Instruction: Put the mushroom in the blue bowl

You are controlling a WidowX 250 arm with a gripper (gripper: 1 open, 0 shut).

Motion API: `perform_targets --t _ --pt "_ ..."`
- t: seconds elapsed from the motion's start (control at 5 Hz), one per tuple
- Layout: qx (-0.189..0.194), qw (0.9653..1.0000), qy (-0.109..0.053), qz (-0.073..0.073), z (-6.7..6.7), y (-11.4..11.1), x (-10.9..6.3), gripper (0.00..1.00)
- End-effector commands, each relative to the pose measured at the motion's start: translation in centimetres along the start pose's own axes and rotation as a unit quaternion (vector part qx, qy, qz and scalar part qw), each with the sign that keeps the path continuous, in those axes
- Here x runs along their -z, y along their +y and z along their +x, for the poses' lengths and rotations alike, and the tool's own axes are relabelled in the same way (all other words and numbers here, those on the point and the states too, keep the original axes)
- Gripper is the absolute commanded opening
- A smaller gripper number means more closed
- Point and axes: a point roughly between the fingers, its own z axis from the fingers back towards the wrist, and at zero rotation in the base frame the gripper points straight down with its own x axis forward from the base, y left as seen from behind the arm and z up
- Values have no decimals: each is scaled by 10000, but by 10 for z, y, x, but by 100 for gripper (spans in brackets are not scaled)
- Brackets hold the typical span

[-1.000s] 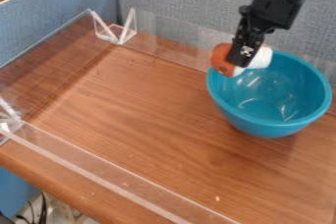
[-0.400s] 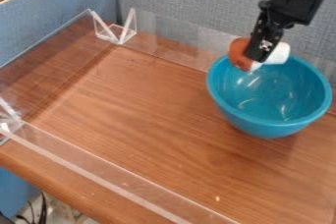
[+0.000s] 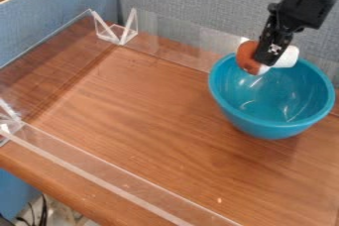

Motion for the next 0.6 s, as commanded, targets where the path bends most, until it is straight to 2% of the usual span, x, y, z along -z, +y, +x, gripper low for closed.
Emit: perform_targets --t 0.0,0.4 --pt "-381 9985 -173 339 -26 3 -34 0" --pt "-368 9987 -220 264 -23 16 -1 0"
